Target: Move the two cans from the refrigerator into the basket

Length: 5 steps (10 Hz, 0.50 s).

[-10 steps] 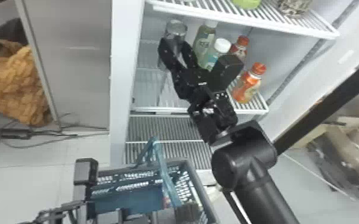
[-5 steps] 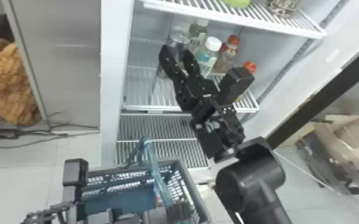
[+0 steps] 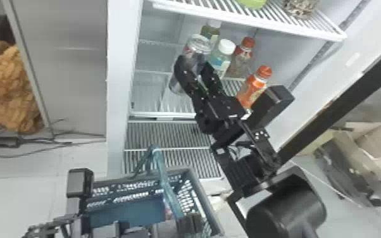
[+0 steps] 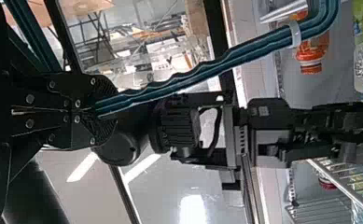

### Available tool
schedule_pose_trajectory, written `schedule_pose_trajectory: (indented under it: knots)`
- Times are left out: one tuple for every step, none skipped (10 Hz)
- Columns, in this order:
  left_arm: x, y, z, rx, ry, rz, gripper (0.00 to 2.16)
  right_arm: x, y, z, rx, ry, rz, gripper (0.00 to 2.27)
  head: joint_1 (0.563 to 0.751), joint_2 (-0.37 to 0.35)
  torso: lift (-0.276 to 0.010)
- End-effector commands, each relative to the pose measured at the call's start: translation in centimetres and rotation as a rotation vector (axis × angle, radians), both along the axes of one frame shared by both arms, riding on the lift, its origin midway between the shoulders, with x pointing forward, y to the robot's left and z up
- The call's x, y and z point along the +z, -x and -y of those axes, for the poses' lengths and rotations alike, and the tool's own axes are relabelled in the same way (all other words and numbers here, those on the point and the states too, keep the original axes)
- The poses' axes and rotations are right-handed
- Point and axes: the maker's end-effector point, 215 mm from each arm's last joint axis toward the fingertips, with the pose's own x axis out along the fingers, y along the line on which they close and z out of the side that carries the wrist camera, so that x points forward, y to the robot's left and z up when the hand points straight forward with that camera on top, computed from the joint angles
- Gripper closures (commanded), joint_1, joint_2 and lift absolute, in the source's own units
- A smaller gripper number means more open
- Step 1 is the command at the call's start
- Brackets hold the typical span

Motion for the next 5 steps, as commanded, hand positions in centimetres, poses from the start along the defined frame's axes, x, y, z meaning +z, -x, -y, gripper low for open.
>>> schedule_pose_trajectory:
  knots:
    - [0.0,0.0,0.0,0.0,0.001,0.0,1.18,0.8,1.3,0.0,0.004,-0.002,0.001,0.89,0.695,-0.35,-0.276]
    - [0.0,0.0,-0.1,0.001,0.002,-0.002,1.19,0.9,2.2,-0.3,0.013,-0.004,-0.008,0.89,0.695,-0.35,-0.276]
    - [0.0,0.1,0.0,-0.002,0.0,-0.003,1.18,0.9,2.7,-0.6,0.022,-0.001,-0.018,0.89,0.695,-0.35,-0.276]
    - [0.1,0.0,0.0,0.0,0.002,0.0,1.19,0.9,3.4,-0.6,0.026,0.002,-0.032,0.89,0.695,-0.35,-0.276]
    - [0.0,0.0,-0.1,-0.001,0.001,0.0,1.19,0.8,4.2,-0.2,0.022,0.002,-0.043,0.89,0.695,-0.35,-0.276]
